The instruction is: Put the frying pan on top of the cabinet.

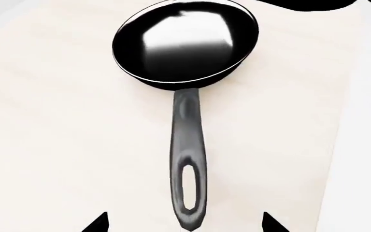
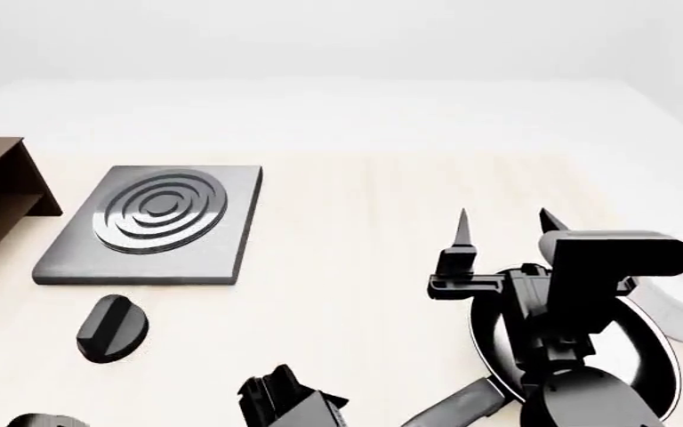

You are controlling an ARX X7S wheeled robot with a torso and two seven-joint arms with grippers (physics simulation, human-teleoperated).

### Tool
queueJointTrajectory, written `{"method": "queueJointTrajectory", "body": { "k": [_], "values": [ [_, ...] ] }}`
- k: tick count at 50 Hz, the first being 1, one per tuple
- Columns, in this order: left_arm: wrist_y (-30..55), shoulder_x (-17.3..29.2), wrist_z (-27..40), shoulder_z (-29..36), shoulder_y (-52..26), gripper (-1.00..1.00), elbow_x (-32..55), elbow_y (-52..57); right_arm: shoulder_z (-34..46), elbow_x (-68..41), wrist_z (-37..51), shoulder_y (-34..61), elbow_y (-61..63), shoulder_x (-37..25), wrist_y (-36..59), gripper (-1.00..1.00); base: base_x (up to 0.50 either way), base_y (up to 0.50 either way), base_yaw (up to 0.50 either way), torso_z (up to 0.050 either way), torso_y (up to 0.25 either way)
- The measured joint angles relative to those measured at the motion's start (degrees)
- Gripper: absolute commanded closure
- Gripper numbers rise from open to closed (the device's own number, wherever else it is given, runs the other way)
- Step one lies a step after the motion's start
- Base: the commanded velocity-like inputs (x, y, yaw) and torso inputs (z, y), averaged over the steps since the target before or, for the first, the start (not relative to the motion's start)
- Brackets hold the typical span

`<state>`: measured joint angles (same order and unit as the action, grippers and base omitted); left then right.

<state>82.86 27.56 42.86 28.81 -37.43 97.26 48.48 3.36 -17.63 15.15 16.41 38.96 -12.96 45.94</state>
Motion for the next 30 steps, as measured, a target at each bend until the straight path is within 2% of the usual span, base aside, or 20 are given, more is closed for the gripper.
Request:
{"method": "queueJointTrajectory", "body": {
  "k": [6,14,30],
  "values": [
    [-0.7,-0.1,3.3,2.4,-2.2,-1.00,4.1,-1.4,0.3,-0.1,0.1,0.0,-0.1,-0.2,-0.1,-1.00,0.00,0.00,0.00,0.000,0.000],
    [-1.5,-0.6,5.1,3.9,-4.2,-1.00,5.5,-3.1,0.7,-0.2,0.2,0.0,-0.2,-0.4,-0.4,-1.00,0.00,0.00,0.00,0.000,0.000],
    [-2.1,-3.3,3.4,5.4,-8.3,-1.00,2.4,-10.1,1.4,-0.3,0.4,0.1,-0.5,-0.8,-0.6,-1.00,0.00,0.00,0.00,0.000,0.000]
  ]
}}
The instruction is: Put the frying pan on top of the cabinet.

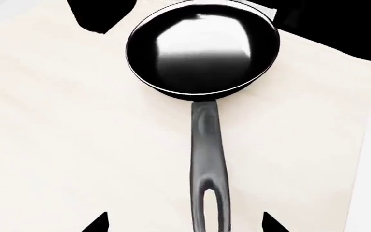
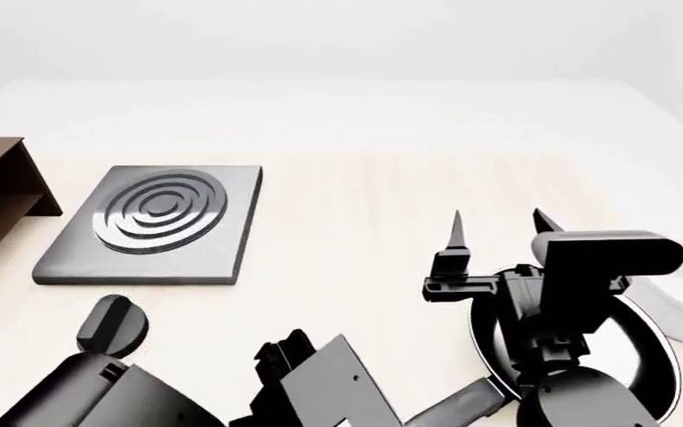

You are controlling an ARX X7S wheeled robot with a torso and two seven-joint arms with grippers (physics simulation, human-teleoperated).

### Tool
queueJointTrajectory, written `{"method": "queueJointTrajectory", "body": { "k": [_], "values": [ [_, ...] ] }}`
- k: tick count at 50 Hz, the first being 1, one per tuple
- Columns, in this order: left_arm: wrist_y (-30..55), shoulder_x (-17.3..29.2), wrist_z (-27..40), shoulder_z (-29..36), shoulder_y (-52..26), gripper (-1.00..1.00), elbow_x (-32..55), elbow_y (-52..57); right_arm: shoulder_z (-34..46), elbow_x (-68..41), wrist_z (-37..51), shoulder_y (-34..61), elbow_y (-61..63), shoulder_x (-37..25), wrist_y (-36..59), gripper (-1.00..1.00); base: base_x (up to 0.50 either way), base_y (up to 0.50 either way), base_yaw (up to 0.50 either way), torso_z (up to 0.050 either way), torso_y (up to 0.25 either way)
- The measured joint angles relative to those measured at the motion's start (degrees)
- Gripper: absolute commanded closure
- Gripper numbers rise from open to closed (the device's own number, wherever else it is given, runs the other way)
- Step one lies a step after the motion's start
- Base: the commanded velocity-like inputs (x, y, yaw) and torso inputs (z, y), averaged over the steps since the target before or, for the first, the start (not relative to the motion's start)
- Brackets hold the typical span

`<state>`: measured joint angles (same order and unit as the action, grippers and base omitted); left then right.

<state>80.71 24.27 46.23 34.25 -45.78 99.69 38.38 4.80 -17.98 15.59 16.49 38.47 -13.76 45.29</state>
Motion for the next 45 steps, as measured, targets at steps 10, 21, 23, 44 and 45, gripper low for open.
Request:
{"method": "queueJointTrajectory", "body": {
  "k": [10,21,23,44,45],
  "values": [
    [-0.7,-2.0,-4.3,0.8,-1.9,-1.00,-5.1,-4.2,0.4,-0.2,0.2,0.1,-0.1,-0.2,-0.1,-1.00,0.00,0.00,0.00,0.000,0.000],
    [-2.5,-3.7,-11.0,3.2,-2.7,-1.00,-13.5,-8.6,0.9,-0.3,0.3,0.1,-0.3,-0.5,-0.3,-1.00,0.00,0.00,0.00,0.000,0.000],
    [-2.8,-4.0,-12.2,3.9,-2.8,-1.00,-15.0,-9.3,0.9,-0.4,0.4,0.1,-0.3,-0.5,-0.3,-1.00,0.00,0.00,0.00,0.000,0.000],
    [-6.4,-7.4,-20.1,11.1,-2.6,-1.00,-25.4,-14.0,1.2,-0.9,0.7,0.2,-0.4,-0.9,-0.7,-1.00,0.00,0.00,0.00,0.000,0.000],
    [-6.5,-7.5,-20.3,11.3,-2.6,-1.00,-25.6,-14.2,1.2,-0.9,0.7,0.2,-0.5,-1.0,-0.7,-1.00,0.00,0.00,0.00,0.000,0.000]
  ]
}}
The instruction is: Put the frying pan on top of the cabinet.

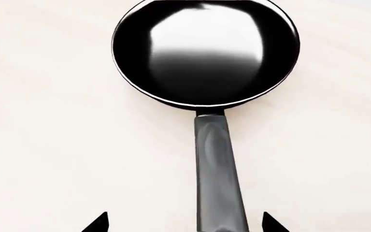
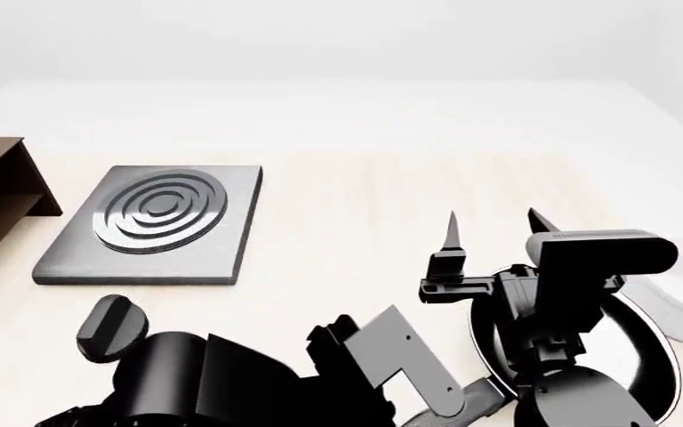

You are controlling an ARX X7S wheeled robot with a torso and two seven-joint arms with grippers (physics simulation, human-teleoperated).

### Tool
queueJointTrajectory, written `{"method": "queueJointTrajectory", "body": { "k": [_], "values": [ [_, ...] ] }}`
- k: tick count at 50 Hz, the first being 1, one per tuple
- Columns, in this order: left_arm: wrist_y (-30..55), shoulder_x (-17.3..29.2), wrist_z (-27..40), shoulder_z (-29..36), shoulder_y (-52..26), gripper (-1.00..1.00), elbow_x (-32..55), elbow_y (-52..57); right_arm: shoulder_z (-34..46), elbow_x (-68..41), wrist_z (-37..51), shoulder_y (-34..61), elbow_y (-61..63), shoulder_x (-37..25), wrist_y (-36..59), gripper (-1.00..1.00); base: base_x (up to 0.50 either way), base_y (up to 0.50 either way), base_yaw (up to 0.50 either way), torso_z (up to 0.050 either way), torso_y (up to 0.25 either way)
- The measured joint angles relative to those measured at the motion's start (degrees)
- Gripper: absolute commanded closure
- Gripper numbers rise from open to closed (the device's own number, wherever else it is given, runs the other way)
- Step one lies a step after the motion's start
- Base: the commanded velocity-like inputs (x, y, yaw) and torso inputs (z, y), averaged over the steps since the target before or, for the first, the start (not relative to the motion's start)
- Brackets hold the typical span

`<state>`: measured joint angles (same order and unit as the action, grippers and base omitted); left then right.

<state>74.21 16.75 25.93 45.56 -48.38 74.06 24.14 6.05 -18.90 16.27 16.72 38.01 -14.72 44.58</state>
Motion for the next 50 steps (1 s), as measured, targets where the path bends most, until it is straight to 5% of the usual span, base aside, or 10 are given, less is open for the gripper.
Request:
{"method": "queueJointTrajectory", "body": {
  "k": [50],
  "values": [
    [-7.8,-3.0,-13.3,8.1,2.8,-1.00,-7.0,-13.6,0.8,-1.3,1.2,0.1,0.0,-1.0,-0.7,-1.00,0.00,0.00,0.00,0.000,0.000]
  ]
}}
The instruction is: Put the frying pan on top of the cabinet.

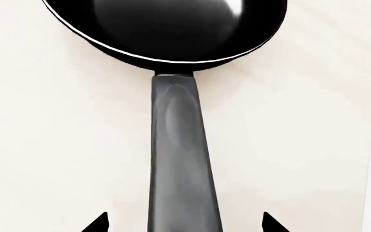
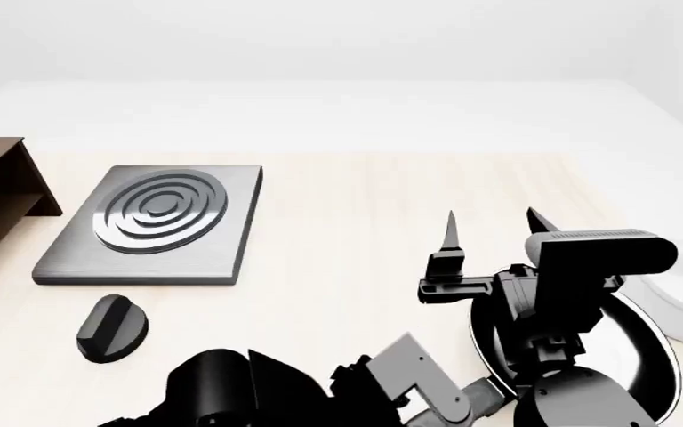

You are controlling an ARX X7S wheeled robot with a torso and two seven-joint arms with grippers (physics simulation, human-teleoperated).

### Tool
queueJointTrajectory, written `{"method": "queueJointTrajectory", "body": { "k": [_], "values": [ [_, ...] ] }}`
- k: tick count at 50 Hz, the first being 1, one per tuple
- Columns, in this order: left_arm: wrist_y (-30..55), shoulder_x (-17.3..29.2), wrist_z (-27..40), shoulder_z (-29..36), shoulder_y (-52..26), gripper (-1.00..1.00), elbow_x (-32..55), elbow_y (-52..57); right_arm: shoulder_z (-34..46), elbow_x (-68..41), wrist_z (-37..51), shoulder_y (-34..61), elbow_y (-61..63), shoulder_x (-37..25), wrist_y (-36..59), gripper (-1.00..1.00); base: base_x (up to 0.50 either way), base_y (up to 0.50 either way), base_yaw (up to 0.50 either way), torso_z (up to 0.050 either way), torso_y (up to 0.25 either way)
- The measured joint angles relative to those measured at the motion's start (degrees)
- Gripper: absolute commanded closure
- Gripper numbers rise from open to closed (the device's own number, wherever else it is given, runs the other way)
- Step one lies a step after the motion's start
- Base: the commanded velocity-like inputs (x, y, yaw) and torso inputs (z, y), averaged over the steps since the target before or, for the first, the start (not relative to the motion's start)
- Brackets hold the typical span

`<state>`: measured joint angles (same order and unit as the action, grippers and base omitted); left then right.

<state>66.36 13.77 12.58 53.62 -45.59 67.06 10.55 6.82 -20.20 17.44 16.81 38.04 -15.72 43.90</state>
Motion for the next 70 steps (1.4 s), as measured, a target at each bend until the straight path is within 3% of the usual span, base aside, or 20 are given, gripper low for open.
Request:
{"method": "queueJointTrajectory", "body": {
  "k": [11,12,24,38,54,70],
  "values": [
    [-0.2,-0.6,-1.0,1.3,1.1,-1.00,-0.3,-3.5,0.1,-0.3,0.3,-0.1,0.1,-0.2,-0.1,-1.00,0.00,0.00,0.00,0.000,0.000],
    [-0.1,-0.7,-0.8,1.3,1.2,1.00,-0.1,-3.8,0.1,-0.3,0.3,-0.1,0.1,-0.2,-0.2,-1.00,0.00,0.00,0.00,0.000,0.000],
    [0.5,-1.7,2.4,0.1,1.7,1.00,2.5,-7.2,0.3,-0.5,0.7,0.0,0.1,-0.4,-0.2,-1.00,0.00,0.00,0.00,0.000,0.000],
    [0.3,-0.7,7.9,1.6,2.3,1.00,2.4,-3.5,0.4,-0.9,1.1,0.0,0.1,-0.7,-0.3,-1.00,0.00,0.00,0.00,0.000,0.000],
    [3.9,7.7,17.0,-4.9,0.0,1.00,7.9,3.7,0.2,-1.6,1.5,0.0,0.2,-0.9,-0.3,-1.00,0.00,0.00,0.00,0.000,0.001],
    [2.7,15.3,19.1,-15.4,-7.0,1.00,12.6,-2.0,0.3,-1.9,1.9,0.1,0.0,-1.1,-0.4,-1.00,0.00,0.00,0.00,0.000,0.002]
  ]
}}
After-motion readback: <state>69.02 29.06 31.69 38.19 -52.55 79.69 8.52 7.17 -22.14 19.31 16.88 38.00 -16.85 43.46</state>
